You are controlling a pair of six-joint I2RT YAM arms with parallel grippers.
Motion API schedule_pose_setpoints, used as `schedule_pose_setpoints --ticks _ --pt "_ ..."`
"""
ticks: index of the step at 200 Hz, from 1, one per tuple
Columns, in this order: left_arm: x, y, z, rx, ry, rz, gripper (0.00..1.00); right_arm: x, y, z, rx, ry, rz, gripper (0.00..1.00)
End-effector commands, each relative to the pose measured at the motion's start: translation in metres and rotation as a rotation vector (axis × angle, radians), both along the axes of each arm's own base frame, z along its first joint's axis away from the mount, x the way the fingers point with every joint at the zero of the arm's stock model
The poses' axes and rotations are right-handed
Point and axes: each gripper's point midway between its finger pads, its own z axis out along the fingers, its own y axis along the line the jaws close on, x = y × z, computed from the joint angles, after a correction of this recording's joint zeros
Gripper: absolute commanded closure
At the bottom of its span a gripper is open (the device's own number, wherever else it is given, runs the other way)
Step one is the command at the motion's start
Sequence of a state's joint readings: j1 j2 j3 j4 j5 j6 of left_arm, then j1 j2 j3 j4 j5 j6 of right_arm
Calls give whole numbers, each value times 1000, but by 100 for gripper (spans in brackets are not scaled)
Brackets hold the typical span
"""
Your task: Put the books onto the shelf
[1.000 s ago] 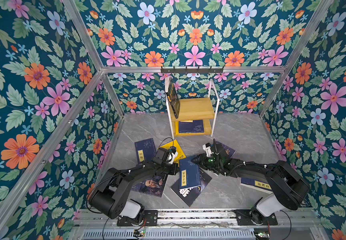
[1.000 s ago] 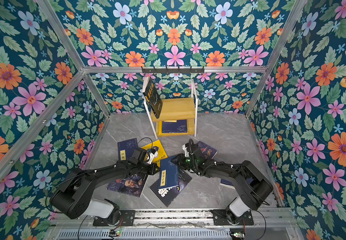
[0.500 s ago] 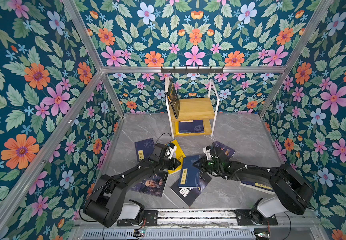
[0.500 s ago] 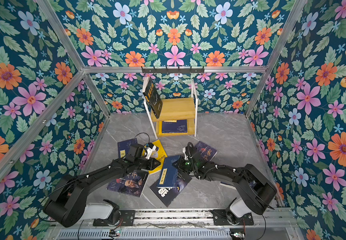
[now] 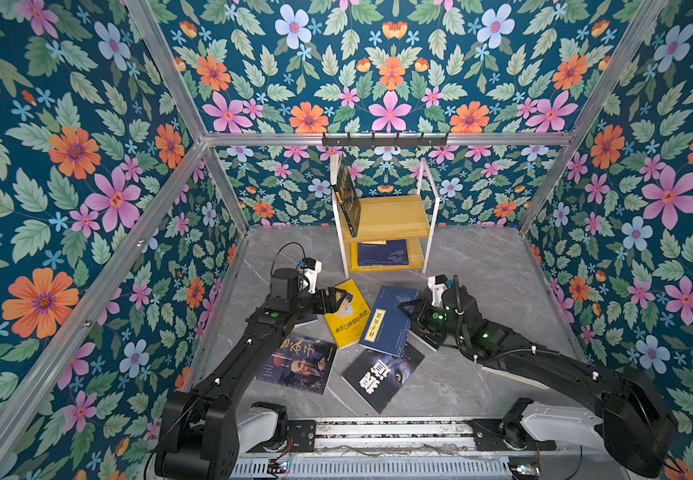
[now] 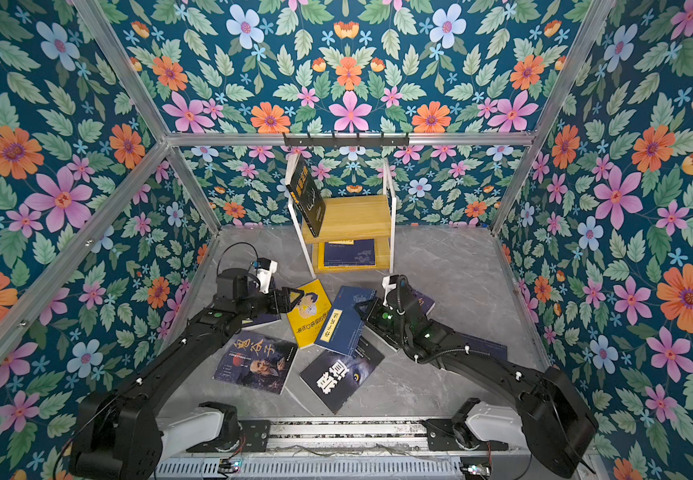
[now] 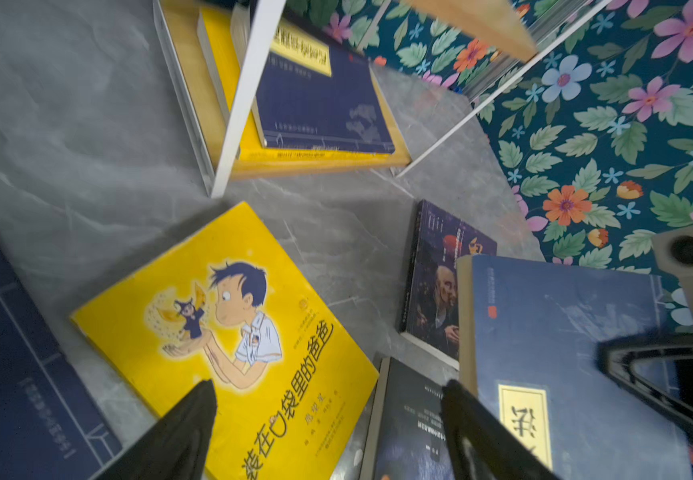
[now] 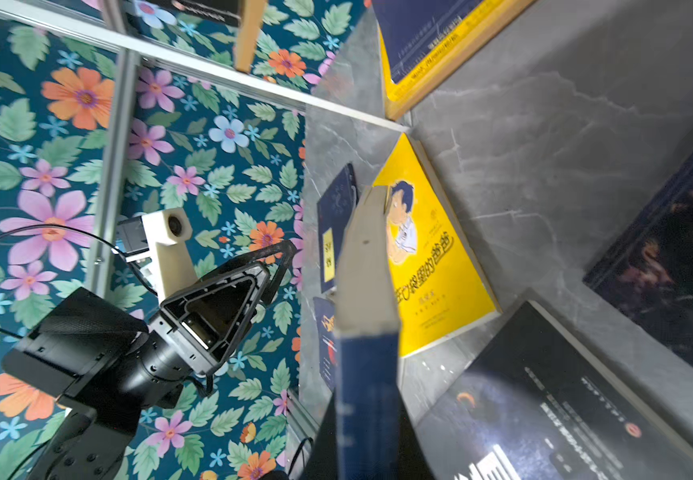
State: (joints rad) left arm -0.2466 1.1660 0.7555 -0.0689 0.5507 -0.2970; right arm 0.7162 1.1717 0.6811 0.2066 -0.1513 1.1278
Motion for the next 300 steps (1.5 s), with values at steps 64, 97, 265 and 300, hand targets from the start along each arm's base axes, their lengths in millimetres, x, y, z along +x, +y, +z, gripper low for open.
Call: schedule_pose_setpoints --ticks 64,97,265,300 --pt "33 0 118 17 -257 15 0 12 -54 128 260 -386 -280 100" --pt "44 -1 161 -131 -264 12 0 21 -72 162 334 -492 -404 100" --pt "5 -1 172 -768 -181 -133 0 93 -60 188 790 -455 -641 100" --pt "2 -6 174 -773 -177 -166 0 104 -43 192 814 -457 -600 100"
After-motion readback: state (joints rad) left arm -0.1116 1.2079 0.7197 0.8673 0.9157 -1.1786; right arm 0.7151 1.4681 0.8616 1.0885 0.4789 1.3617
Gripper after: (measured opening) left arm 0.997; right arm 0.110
